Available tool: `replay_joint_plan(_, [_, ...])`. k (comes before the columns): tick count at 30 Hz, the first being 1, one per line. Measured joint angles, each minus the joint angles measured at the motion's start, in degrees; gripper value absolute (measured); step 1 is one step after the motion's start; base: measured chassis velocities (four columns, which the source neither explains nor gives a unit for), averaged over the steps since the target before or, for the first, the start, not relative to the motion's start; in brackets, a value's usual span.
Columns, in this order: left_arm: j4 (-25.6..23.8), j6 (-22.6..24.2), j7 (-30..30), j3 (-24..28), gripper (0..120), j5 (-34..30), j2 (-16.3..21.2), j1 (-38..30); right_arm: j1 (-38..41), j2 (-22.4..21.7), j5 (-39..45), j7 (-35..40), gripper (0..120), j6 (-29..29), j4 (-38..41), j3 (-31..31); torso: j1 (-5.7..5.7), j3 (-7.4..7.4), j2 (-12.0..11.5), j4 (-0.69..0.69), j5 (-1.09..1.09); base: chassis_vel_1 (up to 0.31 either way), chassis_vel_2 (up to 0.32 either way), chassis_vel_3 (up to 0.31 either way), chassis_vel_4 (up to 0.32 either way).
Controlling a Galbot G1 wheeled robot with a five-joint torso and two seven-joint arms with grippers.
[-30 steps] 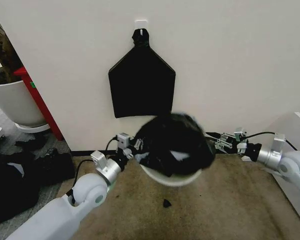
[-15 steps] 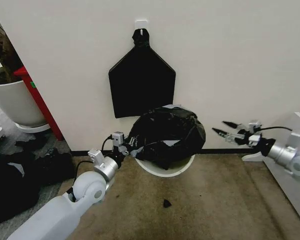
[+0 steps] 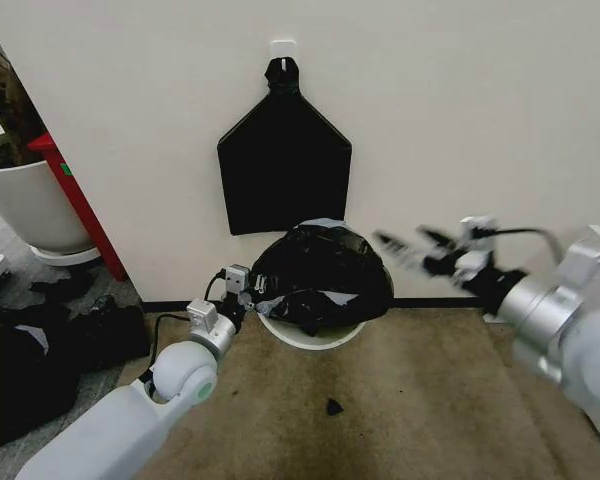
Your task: Place the garbage bag over the trash bin.
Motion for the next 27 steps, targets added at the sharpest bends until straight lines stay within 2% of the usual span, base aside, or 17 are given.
replay_joint_plan(4, [-0.72, -1.15, 0.76, 0.23, 1, 2.94, 0.32, 0.17, 1.20, -0.04, -1.33, -0.72, 100, -0.94, 0.16, -3.50, 0.00, 0.00, 0.00, 0.00, 0.02, 0.000, 0.000, 0.000, 0.000])
replay_joint_plan(8, [-1.32, -2.57, 1.71, 0.47, 1, 6.14, 0.45, 0.37, 2.88, 1.21, -9.08, -2.96, 100, -2.96, -1.30, -12.43, 0.00, 0.01, 0.00, 0.01, 0.02, 0.000, 0.000, 0.000, 0.000])
replay_joint_plan(16, [-2.01, -4.39, 3.73, 0.97, 1, 9.71, 0.18, 0.56, 3.09, 1.65, -13.19, -2.35, 100, -3.99, -2.80, -16.16, 0.00, 0.01, 0.00, 0.00, 0.02, 0.000, 0.000, 0.000, 0.000])
replay_joint_plan(22, [-2.57, -4.74, 4.28, 1.03, 1, 10.32, 0.24, 0.61, 2.37, 1.61, -13.71, -1.31, 99, -4.91, -3.40, -16.68, 0.00, 0.01, 0.00, 0.00, 0.02, 0.000, 0.000, 0.000, 0.000])
replay_joint_plan(26, [-2.70, -4.76, 4.29, 0.99, 1, 10.32, 0.26, 0.54, 2.25, 1.92, -12.88, -0.47, 92, -5.04, -3.96, -16.99, 0.00, 0.01, 0.00, 0.00, 0.02, 0.000, 0.000, 0.000, 0.000])
replay_joint_plan(27, [-2.72, -4.78, 4.29, 0.96, 1, 10.32, 0.29, 0.54, 2.13, 2.05, -12.55, -0.21, 86, -5.04, -4.08, -17.01, 0.00, 0.01, 0.00, 0.00, 0.02, 0.000, 0.000, 0.000, 0.000])
